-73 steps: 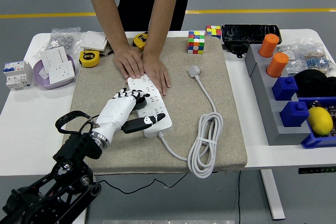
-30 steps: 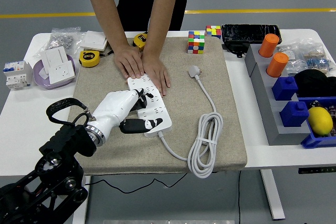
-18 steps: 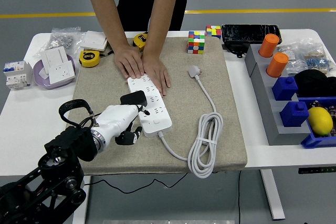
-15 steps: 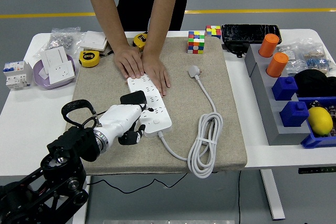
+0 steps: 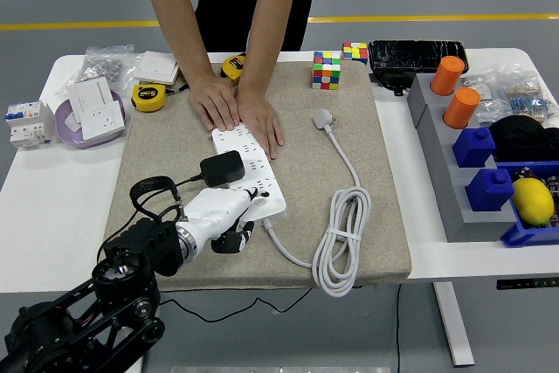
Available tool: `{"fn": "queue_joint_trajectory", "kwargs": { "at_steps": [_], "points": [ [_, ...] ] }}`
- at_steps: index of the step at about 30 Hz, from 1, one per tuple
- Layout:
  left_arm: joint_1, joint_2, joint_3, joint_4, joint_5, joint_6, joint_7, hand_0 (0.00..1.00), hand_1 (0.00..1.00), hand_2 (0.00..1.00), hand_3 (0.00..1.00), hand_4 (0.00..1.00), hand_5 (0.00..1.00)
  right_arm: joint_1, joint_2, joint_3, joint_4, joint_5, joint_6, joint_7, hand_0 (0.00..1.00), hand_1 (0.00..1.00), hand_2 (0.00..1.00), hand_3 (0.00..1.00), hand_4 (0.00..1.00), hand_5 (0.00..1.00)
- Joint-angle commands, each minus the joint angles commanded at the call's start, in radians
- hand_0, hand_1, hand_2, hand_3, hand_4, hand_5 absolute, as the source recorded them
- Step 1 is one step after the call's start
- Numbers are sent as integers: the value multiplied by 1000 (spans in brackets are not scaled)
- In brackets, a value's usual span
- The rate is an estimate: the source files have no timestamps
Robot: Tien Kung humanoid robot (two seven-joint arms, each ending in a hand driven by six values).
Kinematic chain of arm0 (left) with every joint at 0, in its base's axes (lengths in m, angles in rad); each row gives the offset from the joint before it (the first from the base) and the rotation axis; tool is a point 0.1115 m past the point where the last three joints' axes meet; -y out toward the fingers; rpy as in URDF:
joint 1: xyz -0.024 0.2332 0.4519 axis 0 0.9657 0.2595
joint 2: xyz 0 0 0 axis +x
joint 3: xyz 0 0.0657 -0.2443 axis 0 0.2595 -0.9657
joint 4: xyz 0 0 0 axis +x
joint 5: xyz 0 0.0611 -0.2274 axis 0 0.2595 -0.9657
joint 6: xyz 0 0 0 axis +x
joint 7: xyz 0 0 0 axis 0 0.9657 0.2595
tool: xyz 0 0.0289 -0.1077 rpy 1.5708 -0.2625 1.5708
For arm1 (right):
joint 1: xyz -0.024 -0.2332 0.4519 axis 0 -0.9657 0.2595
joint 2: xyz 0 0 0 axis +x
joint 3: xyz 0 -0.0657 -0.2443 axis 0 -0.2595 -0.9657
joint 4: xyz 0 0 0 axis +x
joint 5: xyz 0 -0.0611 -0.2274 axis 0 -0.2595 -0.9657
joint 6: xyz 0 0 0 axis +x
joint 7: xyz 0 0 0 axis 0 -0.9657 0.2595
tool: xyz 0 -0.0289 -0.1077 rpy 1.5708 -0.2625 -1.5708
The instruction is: Pick up the plug,place it near the board,insert it into the board,press the button
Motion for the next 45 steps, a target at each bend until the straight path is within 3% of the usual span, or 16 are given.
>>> {"fn": "queue_joint_trajectory", "kwargs": {
  "at_steps": [10, 15, 16, 45],
  "points": [
    [-5, 1, -1, 15, 8, -11, 0, 138, 58, 164, 907, 453, 2, 3, -1, -1, 0, 2, 0, 1, 837, 727, 723, 765, 998, 974],
    [-7, 4, 1, 19, 11, -39, 10, 138, 58, 164, 907, 453, 2, 3, 0, 0, 0, 3, -1, 1, 837, 727, 723, 765, 998, 974],
    [-8, 4, 1, 19, 11, -46, 12, 141, 57, 164, 757, 440, 2, 3, 0, 1, 0, 3, -1, 1, 837, 727, 724, 764, 998, 975],
    [-14, 6, -6, 16, 24, -138, 50, 147, 56, 163, 660, 433, 2, 4, 1, 4, 0, 7, -2, 1, 836, 727, 723, 765, 998, 977]
  ]
}}
